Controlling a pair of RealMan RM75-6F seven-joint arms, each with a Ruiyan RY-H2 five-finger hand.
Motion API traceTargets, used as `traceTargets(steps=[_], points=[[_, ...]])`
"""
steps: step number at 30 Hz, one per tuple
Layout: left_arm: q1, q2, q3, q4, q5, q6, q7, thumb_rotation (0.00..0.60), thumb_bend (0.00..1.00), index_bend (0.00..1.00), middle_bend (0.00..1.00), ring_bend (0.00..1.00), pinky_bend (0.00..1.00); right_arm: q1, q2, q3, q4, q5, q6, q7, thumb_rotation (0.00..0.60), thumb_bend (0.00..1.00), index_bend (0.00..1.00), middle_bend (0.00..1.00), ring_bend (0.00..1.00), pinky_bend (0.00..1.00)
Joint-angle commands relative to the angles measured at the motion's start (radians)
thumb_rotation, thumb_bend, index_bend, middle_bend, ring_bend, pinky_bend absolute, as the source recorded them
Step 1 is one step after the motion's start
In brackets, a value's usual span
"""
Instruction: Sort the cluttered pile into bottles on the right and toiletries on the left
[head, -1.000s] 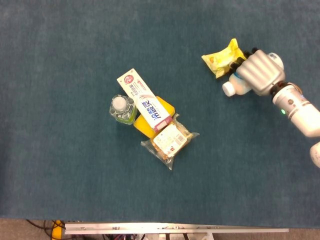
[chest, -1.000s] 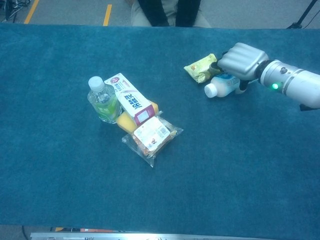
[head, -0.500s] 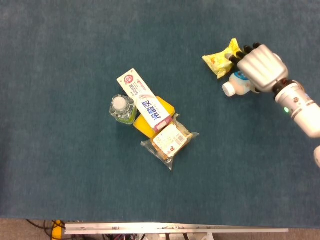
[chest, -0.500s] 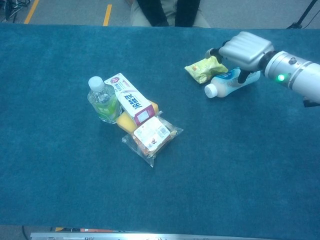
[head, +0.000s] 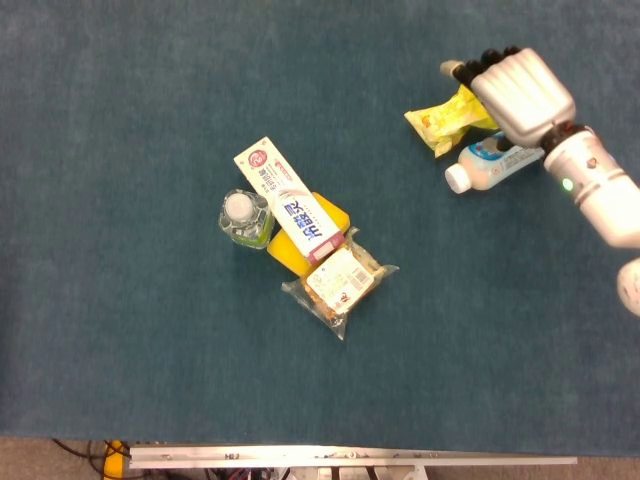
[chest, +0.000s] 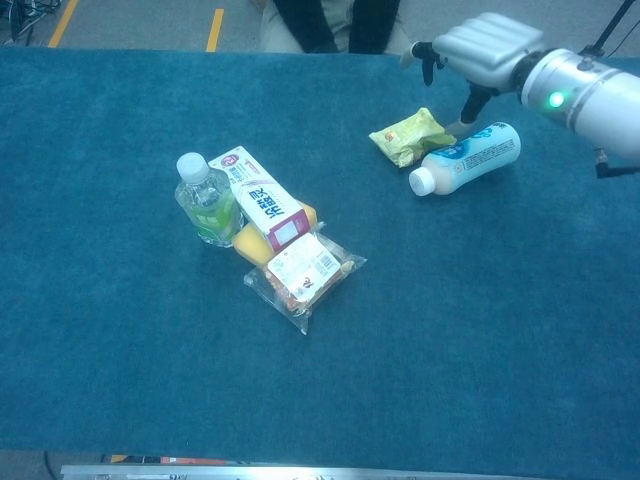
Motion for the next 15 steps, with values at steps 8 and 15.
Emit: traceTargets(steps=[8, 15], points=[[0.009, 0.002, 0.003, 0.002, -0.008, 0.001, -0.001, 0.6, 0.37, 0.34, 0.36, 0.29, 0.25, 0.108, -0.112, -0.023, 0.152, 0.179, -0.078, -0.152, 0.6, 0.0, 0.19, 0.38, 0.28, 0.37], [0.016, 0.002, 0.003, 0.008, -0.019, 0.001, -0.005, 0.6, 0.37, 0.34, 0.36, 0.29, 0.25, 0.152, -0.179, -0.043, 0.243, 0.239, -0.111, -0.183, 0.6, 0.0, 0.19, 0.38, 0.28, 0.37]])
